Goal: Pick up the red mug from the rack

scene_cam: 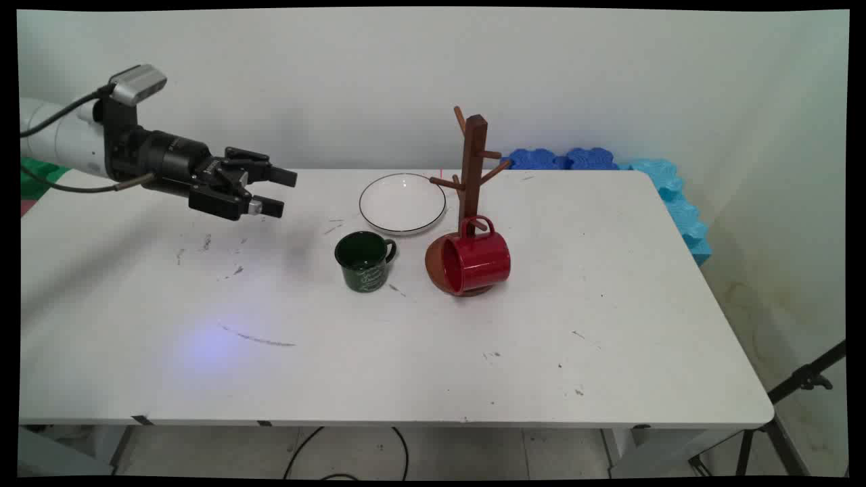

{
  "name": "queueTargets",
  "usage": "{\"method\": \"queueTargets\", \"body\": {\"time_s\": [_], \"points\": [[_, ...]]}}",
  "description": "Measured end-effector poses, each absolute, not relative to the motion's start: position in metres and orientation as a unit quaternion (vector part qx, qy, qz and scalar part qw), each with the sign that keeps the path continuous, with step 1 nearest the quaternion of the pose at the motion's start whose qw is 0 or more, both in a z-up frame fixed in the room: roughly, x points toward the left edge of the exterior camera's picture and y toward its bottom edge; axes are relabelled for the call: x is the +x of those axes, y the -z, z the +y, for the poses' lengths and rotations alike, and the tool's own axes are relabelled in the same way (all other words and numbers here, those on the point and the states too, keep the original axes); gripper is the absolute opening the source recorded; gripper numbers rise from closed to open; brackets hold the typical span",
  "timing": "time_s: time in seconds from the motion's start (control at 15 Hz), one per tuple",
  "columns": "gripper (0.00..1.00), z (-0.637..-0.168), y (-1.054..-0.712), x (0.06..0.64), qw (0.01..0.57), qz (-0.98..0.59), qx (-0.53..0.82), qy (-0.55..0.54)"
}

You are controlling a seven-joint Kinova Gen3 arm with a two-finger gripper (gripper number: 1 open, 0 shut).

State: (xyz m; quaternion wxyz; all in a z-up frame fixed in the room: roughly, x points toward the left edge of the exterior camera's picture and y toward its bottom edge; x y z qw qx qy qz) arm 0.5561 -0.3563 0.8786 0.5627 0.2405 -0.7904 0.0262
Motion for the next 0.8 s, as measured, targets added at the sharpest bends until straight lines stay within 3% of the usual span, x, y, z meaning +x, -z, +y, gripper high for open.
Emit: {"method": "queueTargets", "body": {"time_s": [0.33, 0.8], "points": [[1.00, -0.349, -0.880, 0.533, 0.552, -0.794, 0.252, -0.040], [1.00, -0.337, -0.862, 0.456, 0.530, -0.798, 0.284, -0.050]]}}
